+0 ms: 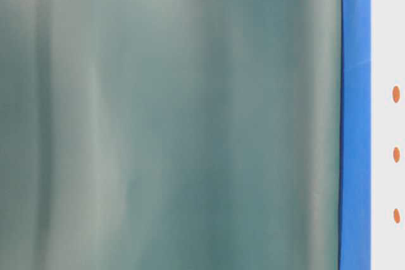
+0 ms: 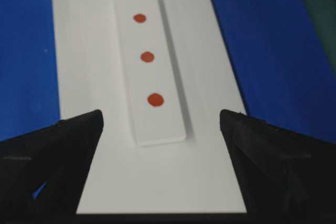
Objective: Touch the tip of the soldering iron to the mark.
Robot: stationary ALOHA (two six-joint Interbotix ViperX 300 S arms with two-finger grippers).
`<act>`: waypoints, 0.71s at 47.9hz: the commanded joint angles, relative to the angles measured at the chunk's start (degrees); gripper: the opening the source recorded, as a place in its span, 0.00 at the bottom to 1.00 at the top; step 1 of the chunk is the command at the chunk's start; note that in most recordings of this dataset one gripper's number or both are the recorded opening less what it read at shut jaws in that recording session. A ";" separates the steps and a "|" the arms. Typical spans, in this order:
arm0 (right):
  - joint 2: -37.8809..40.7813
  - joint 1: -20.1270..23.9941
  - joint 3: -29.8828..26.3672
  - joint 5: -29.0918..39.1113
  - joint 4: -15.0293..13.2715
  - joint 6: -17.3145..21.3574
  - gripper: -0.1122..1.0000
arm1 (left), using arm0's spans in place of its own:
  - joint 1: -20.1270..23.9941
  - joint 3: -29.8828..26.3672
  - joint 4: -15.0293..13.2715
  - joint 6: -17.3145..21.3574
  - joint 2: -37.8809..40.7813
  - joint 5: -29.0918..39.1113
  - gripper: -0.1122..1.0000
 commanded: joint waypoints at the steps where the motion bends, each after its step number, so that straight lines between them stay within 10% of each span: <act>1: -4.57 -0.18 2.11 -0.53 -0.26 0.09 0.89 | -0.09 -0.79 0.09 -0.09 0.26 -0.70 0.10; 34: -18.19 -0.18 16.17 -4.75 0.70 0.88 0.87 | -1.05 -0.53 0.09 0.00 0.70 -0.62 0.10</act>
